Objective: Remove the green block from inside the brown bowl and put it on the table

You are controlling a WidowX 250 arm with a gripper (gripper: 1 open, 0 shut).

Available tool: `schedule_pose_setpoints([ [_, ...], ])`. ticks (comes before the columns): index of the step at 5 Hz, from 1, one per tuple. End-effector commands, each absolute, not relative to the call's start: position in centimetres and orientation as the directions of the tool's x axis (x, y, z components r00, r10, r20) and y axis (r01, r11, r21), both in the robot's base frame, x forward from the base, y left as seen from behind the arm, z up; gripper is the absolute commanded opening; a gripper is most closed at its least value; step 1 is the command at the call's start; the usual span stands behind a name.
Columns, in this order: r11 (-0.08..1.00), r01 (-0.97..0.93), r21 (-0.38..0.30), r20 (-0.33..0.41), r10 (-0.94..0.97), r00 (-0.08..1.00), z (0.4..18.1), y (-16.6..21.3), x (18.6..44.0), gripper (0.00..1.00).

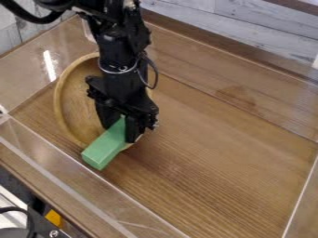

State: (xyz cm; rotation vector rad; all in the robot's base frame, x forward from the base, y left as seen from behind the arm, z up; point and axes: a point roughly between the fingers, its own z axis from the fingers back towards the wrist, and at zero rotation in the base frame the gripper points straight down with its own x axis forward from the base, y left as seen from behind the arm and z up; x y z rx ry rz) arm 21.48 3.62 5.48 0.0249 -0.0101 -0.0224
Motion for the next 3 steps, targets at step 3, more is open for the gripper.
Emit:
schedule_pose_setpoints([
  [3, 0.999, 0.047, 0.014, 0.033, -0.047, 0.998, 5.53, 3.45, 21.91, 0.00],
])
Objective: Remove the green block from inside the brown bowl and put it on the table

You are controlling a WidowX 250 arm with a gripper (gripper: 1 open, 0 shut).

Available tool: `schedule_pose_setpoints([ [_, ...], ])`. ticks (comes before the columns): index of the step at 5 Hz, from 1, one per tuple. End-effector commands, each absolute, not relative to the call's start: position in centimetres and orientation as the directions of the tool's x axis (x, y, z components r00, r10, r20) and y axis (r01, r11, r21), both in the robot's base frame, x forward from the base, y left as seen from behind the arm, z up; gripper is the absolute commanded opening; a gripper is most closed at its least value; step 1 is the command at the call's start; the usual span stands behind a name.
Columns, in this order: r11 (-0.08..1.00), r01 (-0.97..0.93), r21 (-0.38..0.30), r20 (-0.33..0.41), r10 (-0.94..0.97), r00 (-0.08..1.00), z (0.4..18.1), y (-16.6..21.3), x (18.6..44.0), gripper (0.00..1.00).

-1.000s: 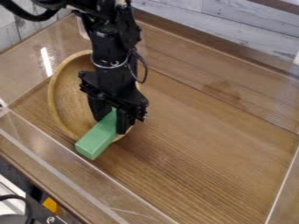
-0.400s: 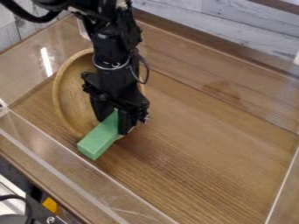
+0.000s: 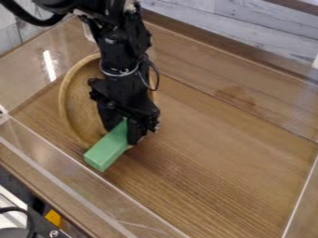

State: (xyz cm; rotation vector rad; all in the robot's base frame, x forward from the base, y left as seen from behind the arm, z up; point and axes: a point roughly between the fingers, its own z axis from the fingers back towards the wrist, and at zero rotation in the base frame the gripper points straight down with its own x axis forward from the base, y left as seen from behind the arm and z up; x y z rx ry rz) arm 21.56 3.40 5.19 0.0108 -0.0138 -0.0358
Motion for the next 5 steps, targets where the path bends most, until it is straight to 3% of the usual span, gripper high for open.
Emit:
schedule_pose_setpoints([
  [1, 0.999, 0.053, 0.010, 0.035, -0.053, 0.998, 5.42, 3.35, 21.95, 0.00],
  [5, 0.997, 0.072, -0.008, 0.037, -0.072, 0.997, 5.67, 3.34, 21.82, 0.00],
])
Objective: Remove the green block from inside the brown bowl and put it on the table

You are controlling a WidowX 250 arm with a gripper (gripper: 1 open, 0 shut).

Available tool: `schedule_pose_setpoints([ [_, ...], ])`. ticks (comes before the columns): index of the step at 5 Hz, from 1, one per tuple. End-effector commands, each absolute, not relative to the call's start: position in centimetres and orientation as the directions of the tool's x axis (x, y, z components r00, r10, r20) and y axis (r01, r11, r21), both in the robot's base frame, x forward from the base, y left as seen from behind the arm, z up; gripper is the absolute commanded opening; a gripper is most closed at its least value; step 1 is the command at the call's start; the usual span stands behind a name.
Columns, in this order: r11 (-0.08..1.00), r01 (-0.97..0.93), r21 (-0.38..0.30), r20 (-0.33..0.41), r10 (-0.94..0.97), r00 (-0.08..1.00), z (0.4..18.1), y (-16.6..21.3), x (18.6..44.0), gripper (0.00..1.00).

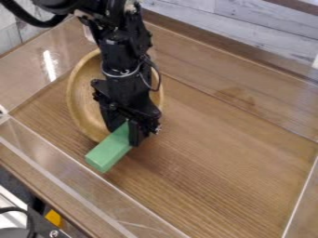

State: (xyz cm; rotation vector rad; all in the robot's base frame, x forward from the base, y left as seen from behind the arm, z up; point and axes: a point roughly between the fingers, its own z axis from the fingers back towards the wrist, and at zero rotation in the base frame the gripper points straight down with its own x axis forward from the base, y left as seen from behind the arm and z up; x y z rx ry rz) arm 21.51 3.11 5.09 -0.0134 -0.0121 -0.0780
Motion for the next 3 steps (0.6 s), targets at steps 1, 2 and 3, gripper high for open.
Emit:
schedule_pose_setpoints([
  [1, 0.997, 0.076, -0.013, 0.037, -0.075, 0.996, 5.75, 3.35, 21.78, 0.00],
  [2, 0.997, 0.079, -0.017, 0.037, -0.079, 0.996, 5.84, 3.37, 21.74, 0.00],
  [3, 0.996, 0.082, -0.022, 0.037, -0.082, 0.996, 5.93, 3.39, 21.70, 0.00],
])
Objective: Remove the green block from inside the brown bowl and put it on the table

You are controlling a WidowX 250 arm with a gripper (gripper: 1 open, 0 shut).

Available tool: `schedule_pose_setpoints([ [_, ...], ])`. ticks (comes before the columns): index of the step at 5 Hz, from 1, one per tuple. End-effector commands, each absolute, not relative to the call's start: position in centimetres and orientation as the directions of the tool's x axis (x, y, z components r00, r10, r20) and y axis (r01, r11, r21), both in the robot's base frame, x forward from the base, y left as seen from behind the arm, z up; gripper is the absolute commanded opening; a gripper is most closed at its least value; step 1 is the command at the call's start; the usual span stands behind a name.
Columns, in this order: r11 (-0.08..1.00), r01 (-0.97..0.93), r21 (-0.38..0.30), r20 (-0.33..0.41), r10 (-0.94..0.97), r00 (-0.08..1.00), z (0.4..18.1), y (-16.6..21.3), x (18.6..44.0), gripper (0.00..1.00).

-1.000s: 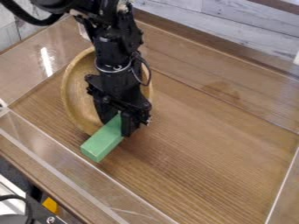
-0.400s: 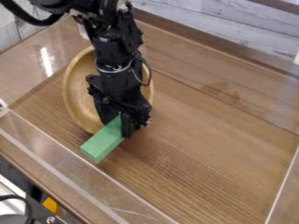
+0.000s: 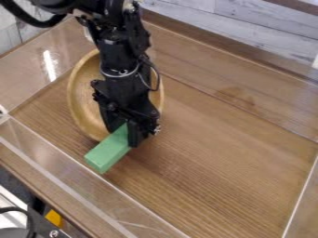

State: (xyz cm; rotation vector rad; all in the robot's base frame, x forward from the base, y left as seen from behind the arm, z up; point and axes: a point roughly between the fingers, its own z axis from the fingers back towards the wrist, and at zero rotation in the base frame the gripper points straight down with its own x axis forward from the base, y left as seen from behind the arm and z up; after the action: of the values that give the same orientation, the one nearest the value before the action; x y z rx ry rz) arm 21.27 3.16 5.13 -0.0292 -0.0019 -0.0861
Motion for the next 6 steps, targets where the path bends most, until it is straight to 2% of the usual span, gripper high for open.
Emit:
schedule_pose_setpoints([
  [1, 0.996, 0.085, -0.026, 0.038, -0.084, 0.996, 6.0, 3.4, 21.7, 0.00],
  [6, 0.993, 0.110, -0.036, 0.050, -0.109, 0.993, 5.6, 1.4, 23.1, 0.00],
])
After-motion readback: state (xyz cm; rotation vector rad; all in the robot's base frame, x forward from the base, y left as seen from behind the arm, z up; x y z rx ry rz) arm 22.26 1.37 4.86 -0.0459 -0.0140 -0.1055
